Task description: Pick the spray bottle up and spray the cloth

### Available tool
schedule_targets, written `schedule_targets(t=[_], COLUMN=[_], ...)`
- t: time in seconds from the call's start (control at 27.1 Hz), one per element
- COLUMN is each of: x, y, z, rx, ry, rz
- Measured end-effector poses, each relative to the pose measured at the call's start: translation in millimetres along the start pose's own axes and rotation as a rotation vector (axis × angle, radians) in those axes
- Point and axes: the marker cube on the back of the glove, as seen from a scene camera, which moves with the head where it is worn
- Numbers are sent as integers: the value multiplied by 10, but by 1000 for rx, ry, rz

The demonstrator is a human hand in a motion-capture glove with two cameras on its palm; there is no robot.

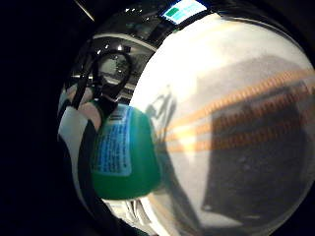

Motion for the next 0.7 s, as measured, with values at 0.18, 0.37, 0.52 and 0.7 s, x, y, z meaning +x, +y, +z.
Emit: schedule_targets(t=[0.18,0.37,0.52,0.7], x=[-34,-212,-449,-833], y=[-16,-101,-97,114], z=[7,21,61,161], rx=[-60,-179,-304,-495], ry=[27,117,187,325], rz=[-36,-94,-145,-238])
